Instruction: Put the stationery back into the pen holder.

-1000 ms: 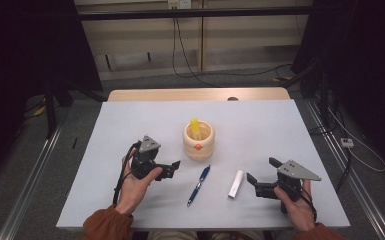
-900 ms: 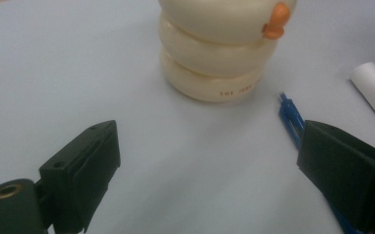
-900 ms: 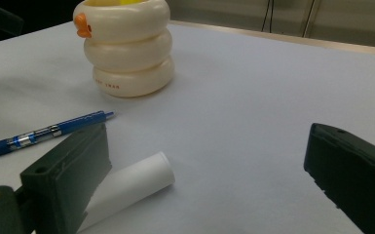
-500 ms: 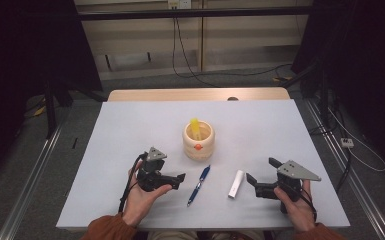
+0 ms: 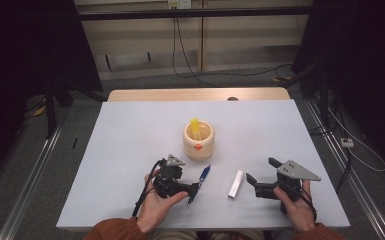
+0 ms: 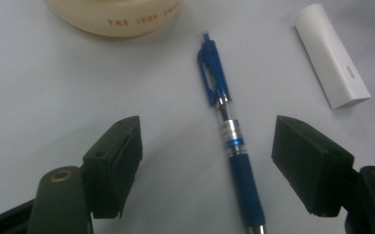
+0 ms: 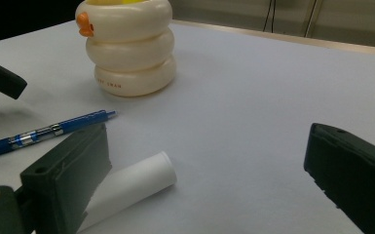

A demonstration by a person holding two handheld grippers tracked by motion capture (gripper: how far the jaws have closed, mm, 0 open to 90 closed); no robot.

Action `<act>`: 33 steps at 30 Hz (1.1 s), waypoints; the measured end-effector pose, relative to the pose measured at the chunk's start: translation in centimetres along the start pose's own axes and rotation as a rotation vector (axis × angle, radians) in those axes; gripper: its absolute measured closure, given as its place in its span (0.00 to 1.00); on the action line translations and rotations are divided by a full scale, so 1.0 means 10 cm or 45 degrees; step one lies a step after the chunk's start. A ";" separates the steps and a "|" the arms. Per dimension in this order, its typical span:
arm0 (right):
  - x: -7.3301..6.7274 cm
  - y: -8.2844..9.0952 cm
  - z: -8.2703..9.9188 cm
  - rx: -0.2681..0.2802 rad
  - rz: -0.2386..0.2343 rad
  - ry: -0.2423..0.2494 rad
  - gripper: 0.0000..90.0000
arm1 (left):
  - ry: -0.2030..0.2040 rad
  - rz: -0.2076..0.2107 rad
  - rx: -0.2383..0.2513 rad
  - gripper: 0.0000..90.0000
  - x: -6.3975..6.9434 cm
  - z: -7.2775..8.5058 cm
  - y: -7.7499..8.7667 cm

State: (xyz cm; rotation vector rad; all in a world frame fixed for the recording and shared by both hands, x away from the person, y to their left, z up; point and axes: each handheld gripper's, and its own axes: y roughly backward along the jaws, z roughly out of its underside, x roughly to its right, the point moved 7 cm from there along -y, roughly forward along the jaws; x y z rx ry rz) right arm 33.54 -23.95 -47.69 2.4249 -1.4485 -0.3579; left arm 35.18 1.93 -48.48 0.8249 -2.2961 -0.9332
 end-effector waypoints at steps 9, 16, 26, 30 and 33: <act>0.00 0.00 0.00 0.001 0.000 0.001 0.03 | -0.019 0.015 -0.013 0.52 0.16 0.03 -0.08; 0.00 0.00 0.00 -0.002 0.000 -0.001 0.03 | -0.040 -0.021 -0.052 0.62 0.20 0.09 -0.13; 0.00 0.00 0.00 0.001 0.000 -0.002 0.03 | -0.065 -0.109 -0.060 0.74 0.23 0.15 -0.13; 0.00 0.00 0.00 0.002 0.001 -0.002 0.03 | -0.044 -0.105 -0.070 0.82 0.20 0.15 -0.13; 0.00 0.00 0.00 -0.001 0.001 -0.002 0.03 | -0.044 -0.098 -0.076 0.84 0.22 0.15 -0.13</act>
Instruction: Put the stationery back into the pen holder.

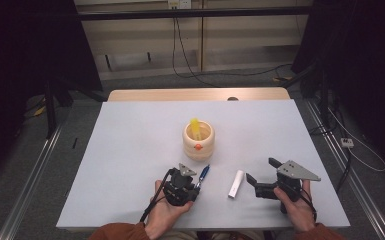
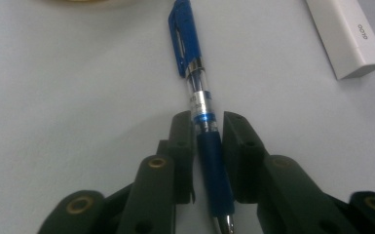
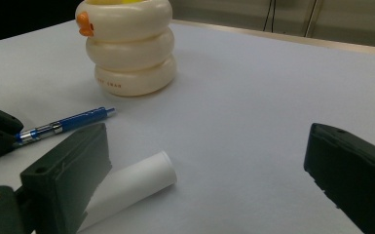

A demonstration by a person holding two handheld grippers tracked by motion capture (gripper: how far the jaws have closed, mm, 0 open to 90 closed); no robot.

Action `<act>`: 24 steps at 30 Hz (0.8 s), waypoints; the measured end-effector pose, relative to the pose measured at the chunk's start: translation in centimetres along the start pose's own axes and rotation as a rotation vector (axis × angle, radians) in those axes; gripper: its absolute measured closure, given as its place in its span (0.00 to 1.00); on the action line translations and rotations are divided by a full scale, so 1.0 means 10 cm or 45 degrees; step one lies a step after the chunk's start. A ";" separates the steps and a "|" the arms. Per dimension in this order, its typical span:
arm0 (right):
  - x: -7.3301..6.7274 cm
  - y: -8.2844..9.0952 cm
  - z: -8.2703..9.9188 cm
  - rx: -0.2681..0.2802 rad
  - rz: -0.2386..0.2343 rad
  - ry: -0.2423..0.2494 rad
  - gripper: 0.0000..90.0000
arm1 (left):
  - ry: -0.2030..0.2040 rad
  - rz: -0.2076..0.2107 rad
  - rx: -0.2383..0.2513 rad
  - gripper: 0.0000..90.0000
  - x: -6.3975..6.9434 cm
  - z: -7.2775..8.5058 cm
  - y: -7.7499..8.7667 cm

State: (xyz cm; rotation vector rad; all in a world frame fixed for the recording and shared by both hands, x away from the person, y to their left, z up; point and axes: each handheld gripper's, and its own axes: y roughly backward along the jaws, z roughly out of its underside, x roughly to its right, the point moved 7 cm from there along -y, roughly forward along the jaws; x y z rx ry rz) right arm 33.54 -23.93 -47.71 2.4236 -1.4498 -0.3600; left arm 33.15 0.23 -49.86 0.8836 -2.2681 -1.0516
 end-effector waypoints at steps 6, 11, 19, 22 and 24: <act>0.00 0.00 0.00 0.001 0.000 -0.001 0.03 | 0.033 0.022 -0.019 0.87 -0.02 -0.01 0.00; 0.00 0.00 0.00 0.003 -0.001 0.000 0.03 | 0.046 0.046 -0.032 0.89 -0.03 -0.01 0.01; 0.00 0.00 0.00 0.002 -0.002 -0.002 0.03 | 0.082 0.134 -0.019 0.89 -0.10 -0.01 0.07; 0.00 0.00 0.00 0.001 -0.003 0.004 0.03 | 0.083 0.153 0.008 0.89 -0.14 -0.05 0.12; 0.00 0.00 0.00 0.000 -0.003 0.001 0.03 | 0.075 0.165 0.010 0.89 -0.16 -0.06 0.15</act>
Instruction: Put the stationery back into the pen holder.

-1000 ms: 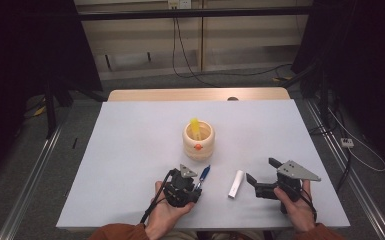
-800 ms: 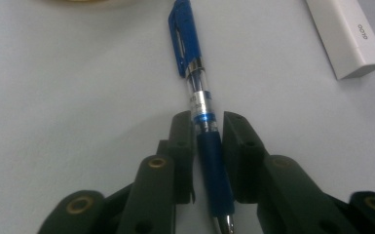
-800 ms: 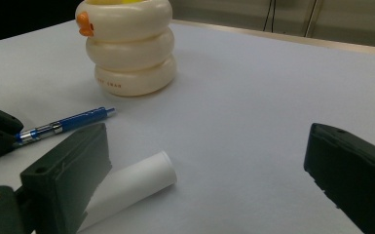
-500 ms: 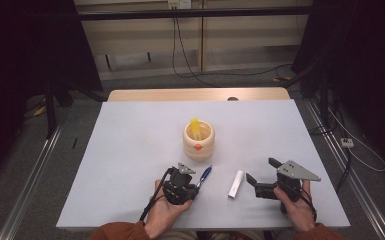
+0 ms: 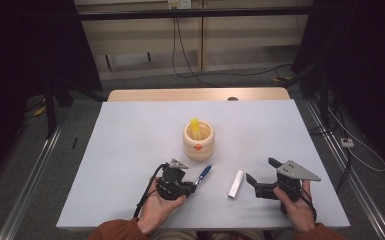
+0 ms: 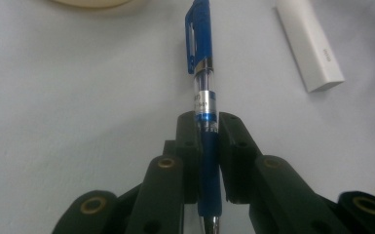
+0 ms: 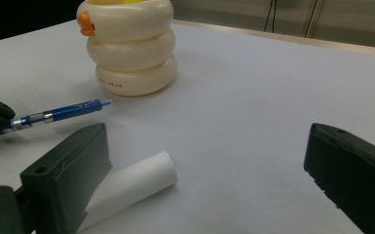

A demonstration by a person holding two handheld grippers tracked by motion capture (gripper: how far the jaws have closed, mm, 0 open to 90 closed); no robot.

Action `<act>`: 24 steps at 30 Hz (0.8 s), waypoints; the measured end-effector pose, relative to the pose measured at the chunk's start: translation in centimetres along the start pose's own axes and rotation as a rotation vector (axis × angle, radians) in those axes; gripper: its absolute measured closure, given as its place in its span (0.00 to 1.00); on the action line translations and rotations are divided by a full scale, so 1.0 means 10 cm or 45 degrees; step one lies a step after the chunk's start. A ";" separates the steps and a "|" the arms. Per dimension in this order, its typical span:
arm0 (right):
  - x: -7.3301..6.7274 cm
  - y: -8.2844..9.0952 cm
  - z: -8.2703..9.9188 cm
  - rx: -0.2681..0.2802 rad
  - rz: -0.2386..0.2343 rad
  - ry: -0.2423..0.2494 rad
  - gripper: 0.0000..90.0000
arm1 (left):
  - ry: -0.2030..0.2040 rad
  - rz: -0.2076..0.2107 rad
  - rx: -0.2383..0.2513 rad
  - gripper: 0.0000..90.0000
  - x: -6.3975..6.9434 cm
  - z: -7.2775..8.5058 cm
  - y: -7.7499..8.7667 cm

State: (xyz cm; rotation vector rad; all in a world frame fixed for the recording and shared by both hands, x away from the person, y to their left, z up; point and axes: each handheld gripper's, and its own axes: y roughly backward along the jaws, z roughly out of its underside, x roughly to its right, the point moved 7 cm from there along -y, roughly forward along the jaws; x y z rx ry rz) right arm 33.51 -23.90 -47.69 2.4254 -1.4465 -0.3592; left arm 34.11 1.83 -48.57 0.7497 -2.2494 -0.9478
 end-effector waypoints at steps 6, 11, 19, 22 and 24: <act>0.00 0.00 0.00 0.001 -0.002 0.001 0.03 | -0.018 0.048 0.004 0.89 -0.01 -0.02 0.04; 0.00 0.00 0.00 0.000 0.000 -0.002 0.03 | -0.032 0.125 0.006 0.89 -0.02 -0.03 0.07; 0.00 0.00 0.00 -0.001 -0.004 -0.005 0.03 | -0.106 0.176 0.050 0.89 -0.06 -0.09 0.22; -0.01 0.00 0.00 -0.003 -0.010 -0.004 0.03 | -0.126 0.191 0.071 0.89 -0.08 -0.12 0.27; -0.01 0.00 0.00 -0.005 -0.017 -0.001 0.04 | -0.138 0.203 0.071 0.89 -0.08 -0.14 0.30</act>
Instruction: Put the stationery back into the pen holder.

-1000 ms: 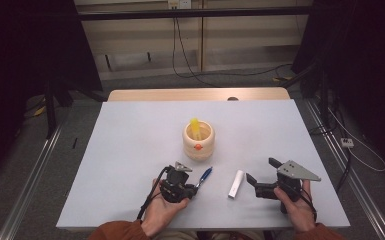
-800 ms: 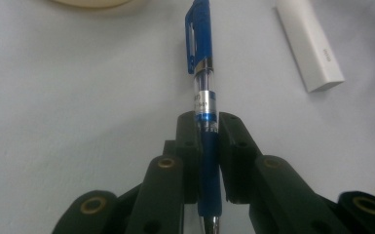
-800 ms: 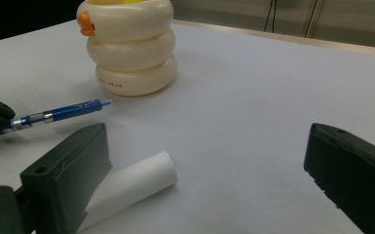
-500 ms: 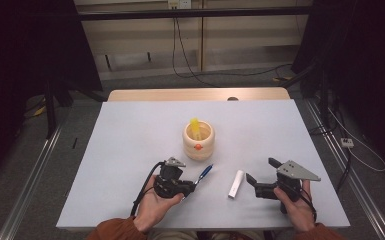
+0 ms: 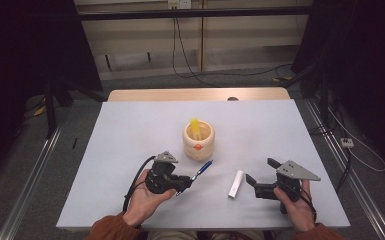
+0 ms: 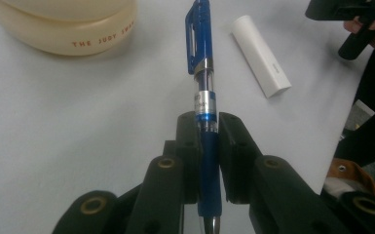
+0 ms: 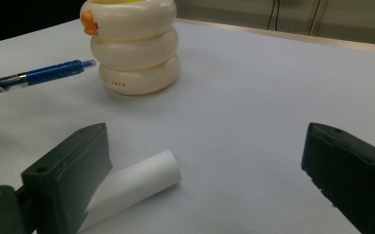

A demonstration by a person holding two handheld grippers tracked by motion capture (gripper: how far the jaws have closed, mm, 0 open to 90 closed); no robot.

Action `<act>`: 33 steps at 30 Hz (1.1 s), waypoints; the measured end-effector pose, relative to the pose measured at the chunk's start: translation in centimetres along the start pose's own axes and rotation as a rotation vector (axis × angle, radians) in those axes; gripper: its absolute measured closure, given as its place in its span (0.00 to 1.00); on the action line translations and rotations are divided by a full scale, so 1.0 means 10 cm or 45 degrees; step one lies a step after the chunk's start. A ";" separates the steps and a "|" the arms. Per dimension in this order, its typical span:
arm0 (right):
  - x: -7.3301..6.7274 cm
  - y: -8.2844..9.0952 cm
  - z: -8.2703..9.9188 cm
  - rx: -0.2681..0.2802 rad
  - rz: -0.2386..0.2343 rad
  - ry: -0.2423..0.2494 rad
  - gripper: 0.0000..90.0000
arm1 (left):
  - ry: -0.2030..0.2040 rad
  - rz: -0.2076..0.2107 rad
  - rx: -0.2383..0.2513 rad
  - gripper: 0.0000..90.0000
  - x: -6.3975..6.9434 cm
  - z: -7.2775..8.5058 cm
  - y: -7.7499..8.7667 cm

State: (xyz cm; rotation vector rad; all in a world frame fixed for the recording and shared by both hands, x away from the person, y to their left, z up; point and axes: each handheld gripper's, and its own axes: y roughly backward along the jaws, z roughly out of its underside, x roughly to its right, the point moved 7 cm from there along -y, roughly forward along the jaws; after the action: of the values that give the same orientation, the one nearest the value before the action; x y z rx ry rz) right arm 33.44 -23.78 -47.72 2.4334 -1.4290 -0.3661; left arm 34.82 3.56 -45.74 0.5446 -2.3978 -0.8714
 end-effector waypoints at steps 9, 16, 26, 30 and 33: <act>-0.08 -0.03 0.01 -0.015 -0.057 -0.020 0.04 | -0.076 0.086 0.036 0.89 0.08 -0.11 0.12; -0.15 -0.04 -0.07 0.007 -0.073 0.034 0.05 | -0.128 0.100 0.032 0.89 0.10 -0.24 0.19; -0.34 -0.15 -0.24 -0.039 -0.126 0.140 0.05 | -0.234 0.134 -0.084 0.89 0.15 -0.47 0.06; -0.45 -0.23 -0.27 -0.060 -0.164 0.188 0.05 | -0.245 0.143 -0.083 0.89 0.17 -0.52 0.07; -0.57 -0.29 -0.22 -0.068 -0.167 0.258 0.06 | -0.251 0.145 -0.098 0.89 0.17 -0.49 0.10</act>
State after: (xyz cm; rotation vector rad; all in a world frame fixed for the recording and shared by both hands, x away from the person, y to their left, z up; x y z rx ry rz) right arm 33.89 -17.19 -46.43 2.4483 -1.1653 -0.1773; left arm 36.21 1.06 -41.28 0.3011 -2.5305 -1.0033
